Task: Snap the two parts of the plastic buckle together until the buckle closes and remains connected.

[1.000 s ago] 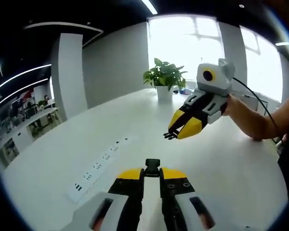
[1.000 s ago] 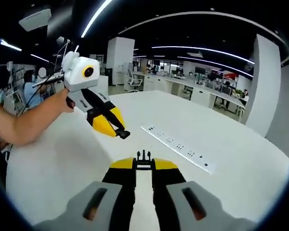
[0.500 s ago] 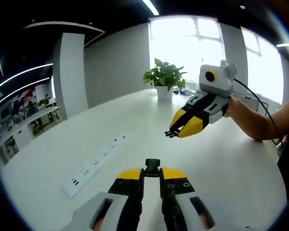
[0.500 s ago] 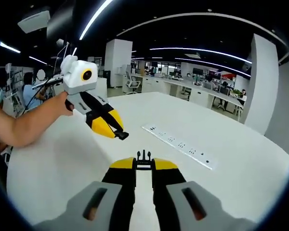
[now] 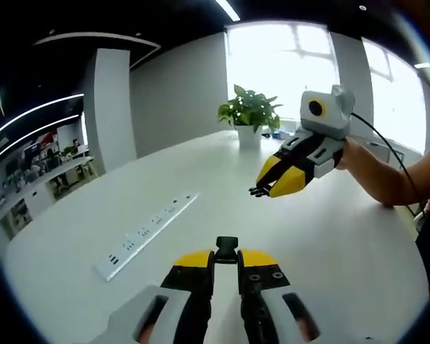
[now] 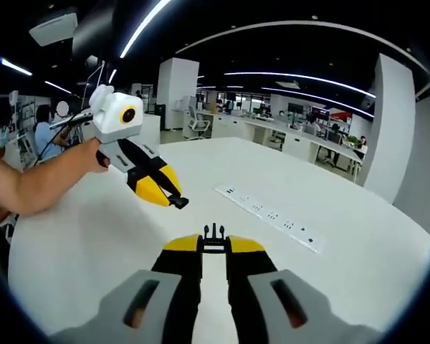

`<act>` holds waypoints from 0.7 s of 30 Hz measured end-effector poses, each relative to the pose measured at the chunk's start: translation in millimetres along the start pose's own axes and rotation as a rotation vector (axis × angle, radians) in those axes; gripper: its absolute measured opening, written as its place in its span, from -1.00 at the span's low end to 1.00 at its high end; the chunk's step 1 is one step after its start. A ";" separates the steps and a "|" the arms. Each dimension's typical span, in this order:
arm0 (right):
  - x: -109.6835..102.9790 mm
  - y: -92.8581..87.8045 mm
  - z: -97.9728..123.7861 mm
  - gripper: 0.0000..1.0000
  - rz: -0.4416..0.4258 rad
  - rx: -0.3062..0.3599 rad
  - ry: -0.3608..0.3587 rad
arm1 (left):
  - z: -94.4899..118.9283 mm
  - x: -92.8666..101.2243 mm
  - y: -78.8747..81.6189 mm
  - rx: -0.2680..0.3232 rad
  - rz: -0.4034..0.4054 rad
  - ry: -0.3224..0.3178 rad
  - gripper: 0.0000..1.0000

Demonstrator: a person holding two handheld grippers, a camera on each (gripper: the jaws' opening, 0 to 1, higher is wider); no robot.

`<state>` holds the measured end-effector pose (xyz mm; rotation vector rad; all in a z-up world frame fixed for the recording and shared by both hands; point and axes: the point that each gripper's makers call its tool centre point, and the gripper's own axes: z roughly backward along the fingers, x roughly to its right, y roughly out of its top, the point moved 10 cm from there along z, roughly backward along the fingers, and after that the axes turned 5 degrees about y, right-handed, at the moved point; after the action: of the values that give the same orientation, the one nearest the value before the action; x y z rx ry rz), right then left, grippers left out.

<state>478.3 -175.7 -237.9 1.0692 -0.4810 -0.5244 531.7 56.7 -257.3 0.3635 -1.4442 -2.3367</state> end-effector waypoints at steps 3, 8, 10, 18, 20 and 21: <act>-1.8 1.1 1.7 -0.78 -0.001 0.008 -0.004 | 1.7 -0.8 -0.5 0.006 0.005 0.010 -0.78; -3.6 -0.7 3.7 -0.78 -0.007 0.017 -0.009 | 2.5 1.1 -3.0 0.011 0.017 0.000 -0.78; -4.0 -2.9 3.0 -0.78 -0.009 0.017 -0.010 | 2.3 2.0 -5.1 0.001 0.014 0.004 -0.78; -6.2 -7.3 1.7 -0.78 -0.003 0.020 -0.022 | 6.8 7.0 -7.5 0.000 0.018 0.011 -0.78; -7.0 -7.7 2.7 -0.78 -0.005 0.021 -0.023 | 8.3 7.6 -7.4 0.000 0.019 0.014 -0.78; -7.0 -7.7 3.5 -0.78 -0.010 0.024 -0.021 | 9.9 8.1 -8.0 0.003 0.020 0.015 -0.78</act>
<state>469.4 -176.8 -244.3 1.0901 -0.5021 -0.5401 519.1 64.3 -260.3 0.3650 -1.4383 -2.3114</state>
